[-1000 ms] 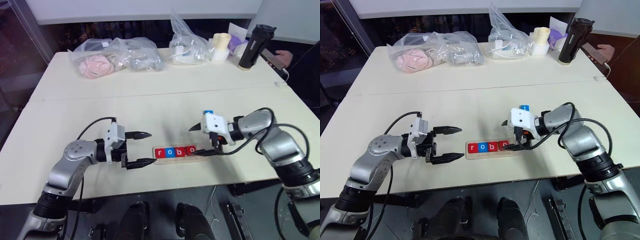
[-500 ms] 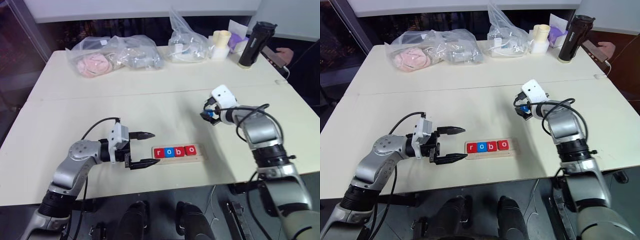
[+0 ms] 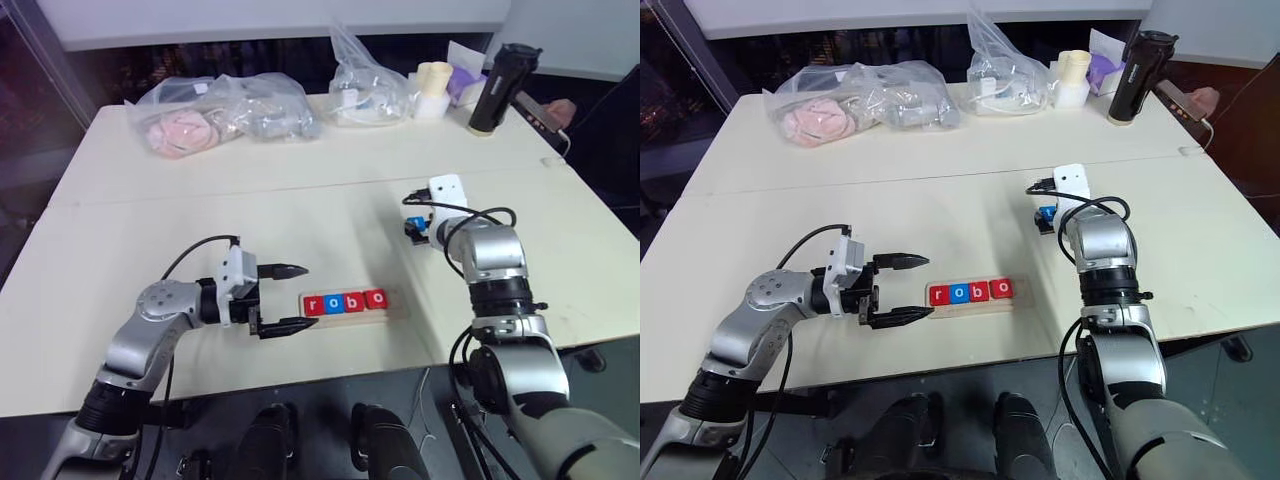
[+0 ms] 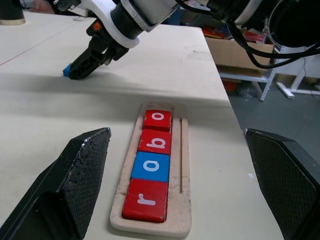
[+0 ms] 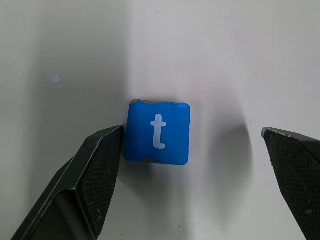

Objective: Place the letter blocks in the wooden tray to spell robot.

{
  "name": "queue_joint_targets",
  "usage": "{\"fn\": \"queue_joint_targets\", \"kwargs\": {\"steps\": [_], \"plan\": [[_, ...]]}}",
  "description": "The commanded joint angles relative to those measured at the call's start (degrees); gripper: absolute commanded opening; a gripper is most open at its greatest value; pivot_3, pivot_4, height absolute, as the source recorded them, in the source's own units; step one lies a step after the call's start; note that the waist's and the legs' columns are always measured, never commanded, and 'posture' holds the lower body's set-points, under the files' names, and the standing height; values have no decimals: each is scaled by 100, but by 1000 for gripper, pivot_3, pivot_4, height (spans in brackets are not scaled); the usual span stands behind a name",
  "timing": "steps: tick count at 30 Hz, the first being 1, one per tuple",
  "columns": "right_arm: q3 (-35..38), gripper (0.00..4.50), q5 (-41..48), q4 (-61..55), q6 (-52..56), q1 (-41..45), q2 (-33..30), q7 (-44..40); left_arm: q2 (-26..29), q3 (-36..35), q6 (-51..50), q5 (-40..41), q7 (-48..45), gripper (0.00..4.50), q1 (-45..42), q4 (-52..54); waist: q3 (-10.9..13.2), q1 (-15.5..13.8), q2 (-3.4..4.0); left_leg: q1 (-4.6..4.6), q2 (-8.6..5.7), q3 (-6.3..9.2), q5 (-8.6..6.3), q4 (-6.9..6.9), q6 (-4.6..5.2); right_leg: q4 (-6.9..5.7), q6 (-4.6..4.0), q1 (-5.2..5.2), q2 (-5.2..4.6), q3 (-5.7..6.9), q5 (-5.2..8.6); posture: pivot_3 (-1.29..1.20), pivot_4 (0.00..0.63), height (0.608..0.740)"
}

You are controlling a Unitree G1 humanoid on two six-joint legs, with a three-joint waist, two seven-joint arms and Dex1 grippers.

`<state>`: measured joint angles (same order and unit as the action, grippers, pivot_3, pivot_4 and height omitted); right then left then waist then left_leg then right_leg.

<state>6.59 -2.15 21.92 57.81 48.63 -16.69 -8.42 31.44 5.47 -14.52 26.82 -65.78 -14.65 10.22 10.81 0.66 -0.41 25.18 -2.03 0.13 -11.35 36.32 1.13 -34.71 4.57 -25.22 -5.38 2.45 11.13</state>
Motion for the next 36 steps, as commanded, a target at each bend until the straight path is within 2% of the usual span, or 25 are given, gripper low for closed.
{"fn": "queue_joint_targets", "kwargs": {"steps": [1, 2, 7, 10, 13, 18, 24, 29, 36], "plan": [[120, 3959, 150, 169, -18, 136, 122, 98, 12, -86, 77, 30, 51, 4500, -29, 132, 0, 16, 0, -2, 0, 0, 0, 3, 0, -8, 1, 0, 0, 0, 0, 0, 150, 738], [150, 3684, 189, 203, -22, 154, 141, 108, 4, -81, 77, 26, 64, 4500, -26, 137, 0, 18, 0, -8, 0, -3, 0, 6, 0, -22, 1, 0, 0, -2, 2, 0, 150, 738], [223, 1195, 345, 226, -61, 167, 177, 127, -14, -66, 91, 18, 103, 4500, -19, 135, 0, 5, 0, -22, 2, -1, 1, 6, 1, -40, -3, 4, 2, -3, 6, 0, 150, 738], [159, 1138, 377, -84, 188, 65, 119, 85, -29, -43, 98, 11, 121, 4500, -32, 126, 0, 12, 0, -23, 2, -2, 3, 10, 2, -39, -4, 7, 2, -5, 7, 0, 150, 738], [158, 1138, 373, -960, 962, -197, -6, 130, -33, -37, 111, 8, 117, 4500, -35, 112, 0, -7, 0, -23, 2, -1, 2, 8, 2, -39, -3, 6, 1, -6, 8, 0, 150, 738], [358, 1138, 629, -3803, 3252, -1041, -130, 17, -74, 7, 176, -25, 89, 4500, -75, 25, 0, -24, 1, -15, -1, 1, 2, 1, 2, -40, 3, -2, -7, -6, 12, 0, 150, 738], [428, 1138, 1192, -5928, 3469, -2518, -22, 116, -160, 54, 265, -64, 77, 4500, -122, -89, 0, -3, 0, -10, 0, 2, 1, 0, 1, -35, 4, -7, -13, -4, 19, 0, 150, 738], [597, 1138, 1603, -6573, 3469, -3123, 94, 481, -190, 52, 324, -74, 40, 4500, -120, -155, 0, 0, 0, -10, 2, 2, 0, 2, -1, -34, 8, -9, -21, -6, 25, 0, 150, 738], [664, 1138, 2195, -6490, 3469, -3332, 16, 968, -237, 59, 390, -121, -3, 4500, -197, -251, 0, -6, 0, 0, 2, 3, 0, 0, -2, -18, -1, -11, -24, -6, 20, 0, 150, 738]]}}
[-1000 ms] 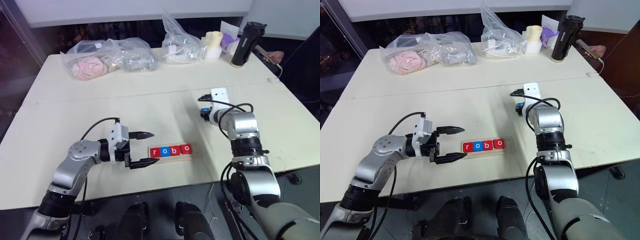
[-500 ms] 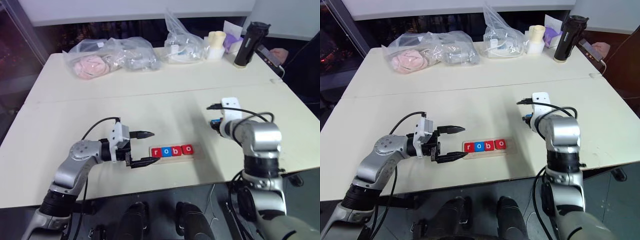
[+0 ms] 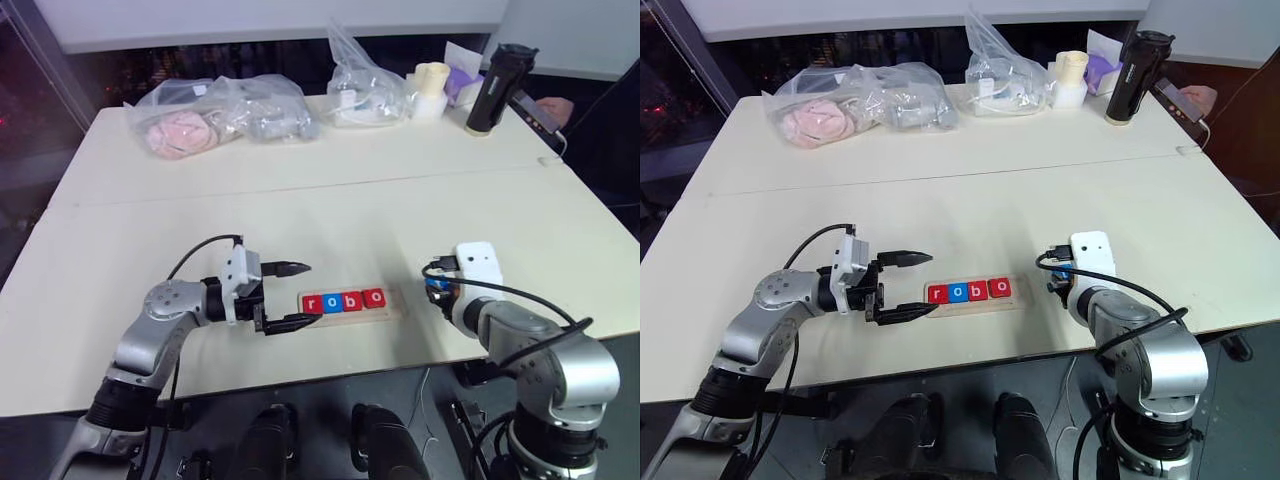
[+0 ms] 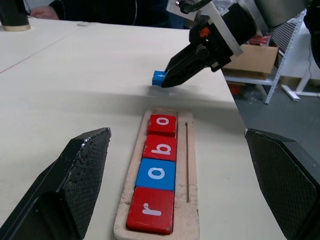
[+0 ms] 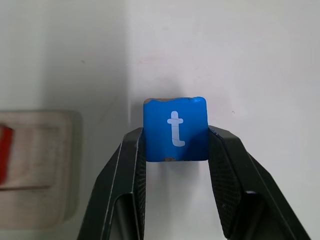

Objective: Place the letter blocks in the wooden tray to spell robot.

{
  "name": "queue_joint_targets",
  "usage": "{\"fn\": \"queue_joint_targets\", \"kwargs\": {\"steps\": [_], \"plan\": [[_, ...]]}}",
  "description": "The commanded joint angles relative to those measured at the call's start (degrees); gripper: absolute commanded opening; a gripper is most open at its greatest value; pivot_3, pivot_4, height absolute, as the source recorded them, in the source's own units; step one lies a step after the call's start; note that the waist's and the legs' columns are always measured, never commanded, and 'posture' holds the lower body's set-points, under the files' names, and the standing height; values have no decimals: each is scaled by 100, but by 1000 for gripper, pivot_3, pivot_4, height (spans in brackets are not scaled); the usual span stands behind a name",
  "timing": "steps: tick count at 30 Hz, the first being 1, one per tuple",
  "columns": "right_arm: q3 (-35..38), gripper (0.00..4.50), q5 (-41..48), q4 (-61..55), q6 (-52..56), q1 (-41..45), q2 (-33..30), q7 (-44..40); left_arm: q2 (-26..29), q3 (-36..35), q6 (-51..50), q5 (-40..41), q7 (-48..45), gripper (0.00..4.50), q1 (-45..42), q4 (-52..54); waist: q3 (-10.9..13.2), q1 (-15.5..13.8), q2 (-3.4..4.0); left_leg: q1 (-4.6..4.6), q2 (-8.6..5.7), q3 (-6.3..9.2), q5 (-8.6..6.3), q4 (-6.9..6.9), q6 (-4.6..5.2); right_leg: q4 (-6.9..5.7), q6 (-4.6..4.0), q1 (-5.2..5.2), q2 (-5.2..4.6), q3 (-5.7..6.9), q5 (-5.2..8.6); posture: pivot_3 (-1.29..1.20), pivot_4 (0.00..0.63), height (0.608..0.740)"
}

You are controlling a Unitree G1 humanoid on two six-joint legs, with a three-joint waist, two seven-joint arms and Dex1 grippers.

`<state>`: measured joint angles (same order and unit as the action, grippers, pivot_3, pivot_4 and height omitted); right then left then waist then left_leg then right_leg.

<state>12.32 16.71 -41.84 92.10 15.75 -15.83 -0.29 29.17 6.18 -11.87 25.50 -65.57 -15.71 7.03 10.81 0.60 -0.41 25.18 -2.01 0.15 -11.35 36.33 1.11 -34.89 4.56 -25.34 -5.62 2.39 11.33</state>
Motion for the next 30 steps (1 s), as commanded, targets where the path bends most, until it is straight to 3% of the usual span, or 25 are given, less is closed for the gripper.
{"fn": "queue_joint_targets", "kwargs": {"steps": [1, 3, 8, 10, 13, 17, 20, 22, 25, 30], "plan": [[99, 1138, 410, -101, 40, -59, -98, 217, -10, -19, 125, 8, -27, 4500, -95, 67, 0, 0, 0, 1, 0, 0, 0, -1, 0, 2, 0, -1, 0, 0, 0, 0, 150, 738], [124, 1138, 614, -70, 40, -69, -151, 349, -5, -30, 136, 1, -37, 4500, -95, 62, 0, 0, 0, 3, 0, 0, 0, -3, 1, 3, 0, -2, 0, 0, 0, 0, 150, 738], [202, 3626, 1330, 12, 40, -38, -410, 615, 5, -49, 151, -6, -24, 4500, -69, 81, 0, -3, 0, 5, 0, 0, 1, -1, 1, 3, 1, -2, 1, 1, 0, 0, 150, 738], [230, 4432, 1732, 72, 40, 57, -678, 655, 5, -53, 154, -10, -19, 4500, -75, 74, 0, -1, 0, 6, 0, 0, 1, -1, 1, 5, 3, -2, 0, 1, 2, 0, 150, 738], [-55, 4432, 2461, 84, 40, 455, -1554, 106, 2, -59, 154, -13, -13, 4500, -101, 51, 2, 6, 2, 9, 0, 0, 1, 0, 2, 11, 6, -1, 1, 1, 3, 0, 150, 738], [-465, 4432, 2851, 204, -365, 763, -3099, -1524, -1, -60, 152, -13, -17, 4500, -122, 36, 1, -5, -2, 10, 1, 5, 1, -3, 3, 27, 14, 3, 3, 6, 8, 0, 150, 738], [-1109, 4432, 1886, 590, -2638, 101, -4389, -3031, -22, -46, 159, -23, -21, 4500, -169, -2, 1, -91, -2, 15, 3, 14, -2, -10, 7, 59, 15, 16, 7, 26, 8, 0, 150, 738], [-1384, 4432, 964, 992, -4791, -508, -5002, -4121, -34, -39, 178, -33, -24, 4500, -202, -32, 1, -132, -3, 19, -1, 2, -12, -8, 23, 73, 17, 21, 9, 28, 7, 0, 150, 738], [-1572, 4432, 414, 2204, -6694, -671, -5248, -5402, -44, -32, 212, -49, -40, 4500, -248, -71, 2, -123, -4, 19, -9, -12, -23, 3, 40, 85, 35, 31, 5, 23, 9, 0, 150, 738], [-1874, 4432, -26, 3929, -8014, 132, -4767, -6340, -39, -43, 155, -14, -56, 4500, -265, -6, 5, -103, -1, 19, -1, -15, -36, 56, 51, 86, 55, 47, 2, 19, -9, 0, 150, 738]]}}
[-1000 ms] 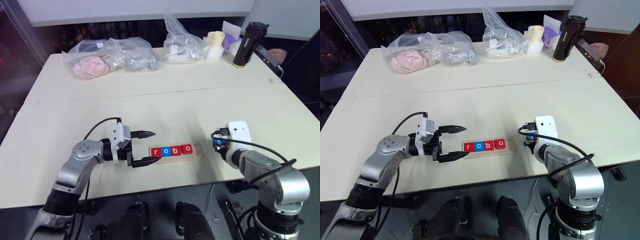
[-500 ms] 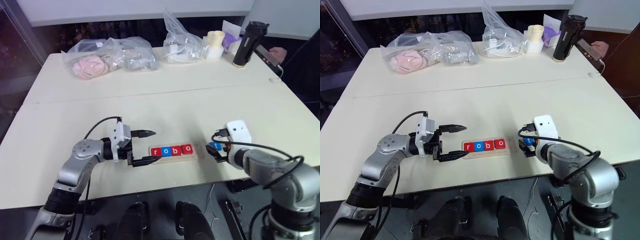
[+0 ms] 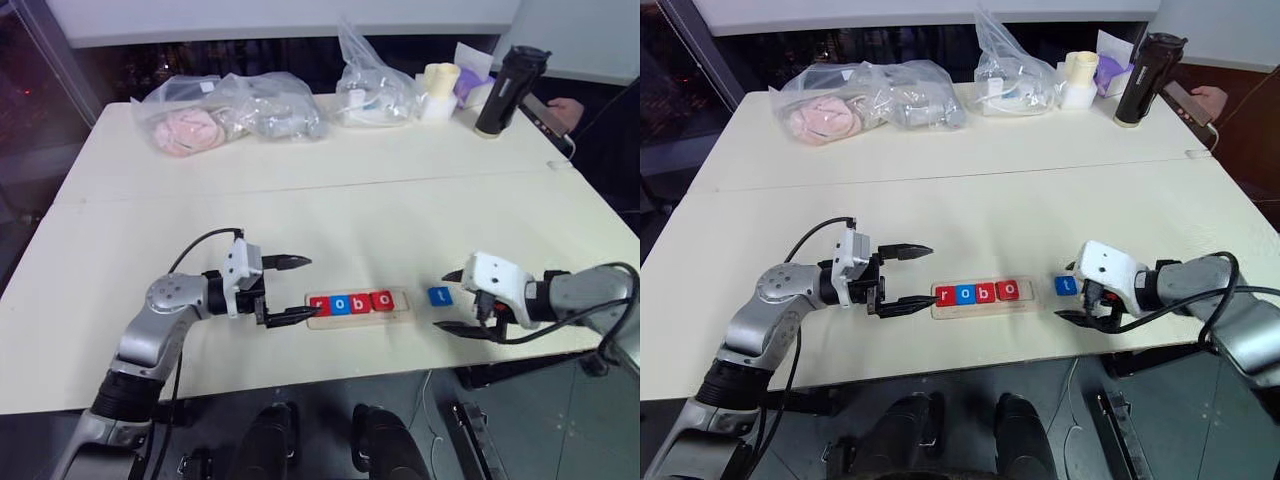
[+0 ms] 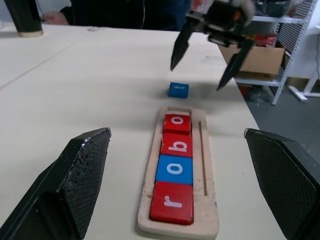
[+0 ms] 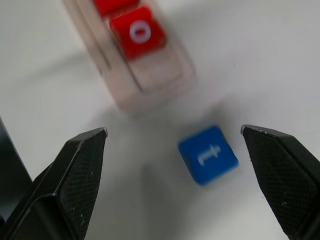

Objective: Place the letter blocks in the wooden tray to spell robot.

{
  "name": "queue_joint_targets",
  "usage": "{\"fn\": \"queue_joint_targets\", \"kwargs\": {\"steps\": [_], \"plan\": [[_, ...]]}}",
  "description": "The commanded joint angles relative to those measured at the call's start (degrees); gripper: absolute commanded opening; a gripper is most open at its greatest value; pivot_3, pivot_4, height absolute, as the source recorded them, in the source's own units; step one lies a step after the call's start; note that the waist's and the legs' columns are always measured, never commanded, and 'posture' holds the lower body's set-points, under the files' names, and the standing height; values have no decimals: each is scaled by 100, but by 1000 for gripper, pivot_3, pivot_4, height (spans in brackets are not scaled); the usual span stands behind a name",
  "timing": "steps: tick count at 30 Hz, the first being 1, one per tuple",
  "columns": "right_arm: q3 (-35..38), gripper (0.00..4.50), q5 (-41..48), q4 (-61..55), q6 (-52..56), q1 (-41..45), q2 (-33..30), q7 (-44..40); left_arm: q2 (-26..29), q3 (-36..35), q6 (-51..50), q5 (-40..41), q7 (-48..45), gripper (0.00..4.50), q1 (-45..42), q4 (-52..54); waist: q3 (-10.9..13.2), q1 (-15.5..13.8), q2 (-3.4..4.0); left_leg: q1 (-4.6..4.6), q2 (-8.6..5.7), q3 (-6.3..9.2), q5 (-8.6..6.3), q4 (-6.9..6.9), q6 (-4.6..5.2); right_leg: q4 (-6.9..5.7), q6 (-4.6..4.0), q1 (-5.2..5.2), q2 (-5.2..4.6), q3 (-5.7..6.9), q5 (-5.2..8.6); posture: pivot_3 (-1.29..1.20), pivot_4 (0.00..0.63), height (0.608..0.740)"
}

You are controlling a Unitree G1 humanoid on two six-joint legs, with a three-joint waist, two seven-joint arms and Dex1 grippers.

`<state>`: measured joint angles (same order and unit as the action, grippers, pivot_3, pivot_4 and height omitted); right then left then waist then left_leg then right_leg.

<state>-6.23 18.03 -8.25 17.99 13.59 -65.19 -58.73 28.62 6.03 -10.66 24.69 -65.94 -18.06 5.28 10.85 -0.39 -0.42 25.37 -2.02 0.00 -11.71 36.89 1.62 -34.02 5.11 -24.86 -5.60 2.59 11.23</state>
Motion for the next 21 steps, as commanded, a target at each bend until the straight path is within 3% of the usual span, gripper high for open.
{"fn": "queue_joint_targets", "kwargs": {"steps": [1, 8, 14, 17, 21], "plan": [[-65, 4432, -211, 785, -702, 462, 226, -672, 52, -27, 6, 90, -64, 4500, -11, 205, 0, -15, 0, 0, 4, 1, -5, 5, -9, -2, -3, 1, -5, -1, -4, 0, 150, 738], [-233, 4432, -531, 1588, -1083, 846, 517, -1394, 184, -42, -116, 182, -177, 4500, 109, 367, 0, -44, 1, 4, 8, 5, -3, 6, -6, -5, -27, -4, -7, -5, -19, 0, 150, 738], [-322, 4432, -858, 2009, -1279, 1002, 804, -1471, 207, -61, -155, 199, -146, 4500, 119, 419, -1, -37, 2, 3, 8, 4, -9, 9, -14, -8, -30, -4, -9, -8, -21, 0, 150, 738], [-311, 3507, -952, 2161, -1338, 1069, 919, -1488, 209, -60, -153, 188, -141, 4500, 104, 408, -1, -37, 2, 2, 8, 4, -10, 9, -16, -9, -30, -4, -8, -8, -21, 0, 150, 738], [-266, 1401, -982, 2243, -1311, 1141, 1013, -1520, 211, -65, -159, 188, -132, 4500, 100, 408, -1, -38, 2, 3, 8, 3, -8, 9, -13, -8, -30, -4, -8, -8, -22, 0, 150, 738]]}}
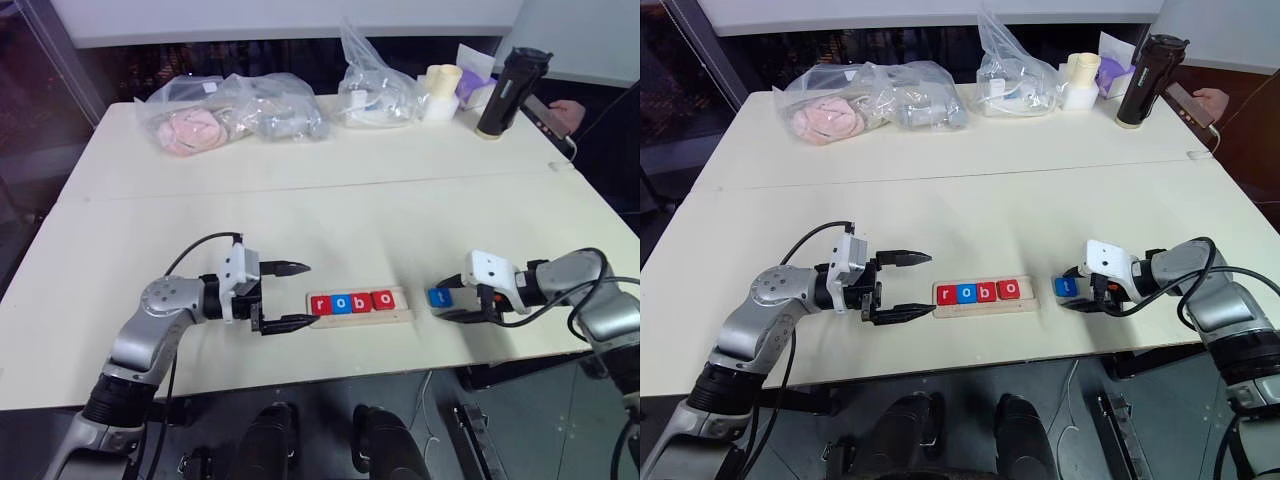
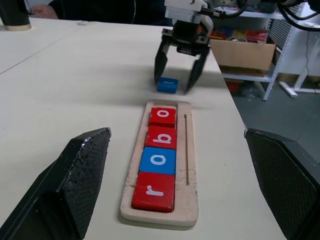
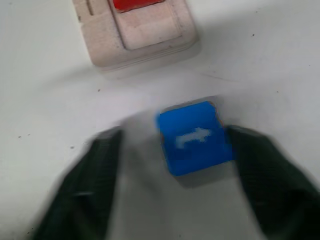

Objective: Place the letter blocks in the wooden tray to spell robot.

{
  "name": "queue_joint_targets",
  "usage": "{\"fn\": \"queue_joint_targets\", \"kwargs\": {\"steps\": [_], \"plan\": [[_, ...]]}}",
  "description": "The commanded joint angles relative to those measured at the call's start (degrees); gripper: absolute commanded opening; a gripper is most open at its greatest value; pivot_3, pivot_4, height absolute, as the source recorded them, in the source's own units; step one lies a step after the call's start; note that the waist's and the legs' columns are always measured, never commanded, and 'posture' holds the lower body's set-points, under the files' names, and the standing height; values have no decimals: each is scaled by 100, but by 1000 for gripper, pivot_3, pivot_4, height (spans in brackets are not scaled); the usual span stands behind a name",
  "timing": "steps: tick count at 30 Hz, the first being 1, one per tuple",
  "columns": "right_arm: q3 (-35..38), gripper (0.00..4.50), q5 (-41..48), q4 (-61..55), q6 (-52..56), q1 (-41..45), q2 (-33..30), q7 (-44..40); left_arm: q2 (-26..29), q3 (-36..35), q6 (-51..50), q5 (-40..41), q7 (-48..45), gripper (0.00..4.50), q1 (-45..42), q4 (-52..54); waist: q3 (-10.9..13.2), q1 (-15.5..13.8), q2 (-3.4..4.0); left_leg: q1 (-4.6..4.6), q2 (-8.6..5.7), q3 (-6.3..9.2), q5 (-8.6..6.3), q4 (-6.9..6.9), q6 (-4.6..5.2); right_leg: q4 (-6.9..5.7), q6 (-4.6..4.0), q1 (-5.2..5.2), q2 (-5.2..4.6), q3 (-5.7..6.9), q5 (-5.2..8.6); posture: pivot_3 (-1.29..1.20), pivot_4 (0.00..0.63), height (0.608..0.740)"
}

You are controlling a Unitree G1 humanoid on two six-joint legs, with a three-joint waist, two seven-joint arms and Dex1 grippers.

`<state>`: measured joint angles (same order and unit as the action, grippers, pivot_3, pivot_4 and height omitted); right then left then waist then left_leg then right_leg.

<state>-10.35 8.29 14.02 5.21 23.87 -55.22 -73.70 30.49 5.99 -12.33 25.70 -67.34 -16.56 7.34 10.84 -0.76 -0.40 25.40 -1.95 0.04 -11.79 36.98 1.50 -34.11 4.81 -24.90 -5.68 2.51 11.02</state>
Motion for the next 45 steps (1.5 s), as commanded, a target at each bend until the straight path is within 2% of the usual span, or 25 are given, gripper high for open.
{"fn": "queue_joint_targets", "kwargs": {"steps": [1, 13, 23, 45], "plan": [[156, 1104, -23, 12, -37, 119, 24, -27, 26, -62, 12, 83, 9, 4500, -49, 199, 0, 0, 0, 0, 0, 0, 1, 0, 1, 0, 0, 0, 0, 0, 0, 0, 150, 738], [120, 1116, 130, -1352, 668, 184, 60, -73, 2, -54, 35, 62, 41, 4500, -60, 175, 0, -7, 0, 0, 1, 1, 0, 0, 1, -3, 0, -2, 0, -1, 0, 0, 150, 738], [-218, 1116, -324, -1140, 505, 322, 370, 67, -5, -56, 67, 41, 131, 4500, -38, 202, 0, 0, 0, 0, -1, 0, -1, 3, -1, -4, 0, -2, -3, -1, -1, 0, 150, 738], [-404, 1116, -450, -1165, 630, 526, 676, -132, 0, -87, 39, 64, 345, 4500, 98, 354, 0, 0, 0, 0, -1, 0, 4, 4, 7, -6, 0, 0, -1, 0, -1, 0, 150, 738]]}}
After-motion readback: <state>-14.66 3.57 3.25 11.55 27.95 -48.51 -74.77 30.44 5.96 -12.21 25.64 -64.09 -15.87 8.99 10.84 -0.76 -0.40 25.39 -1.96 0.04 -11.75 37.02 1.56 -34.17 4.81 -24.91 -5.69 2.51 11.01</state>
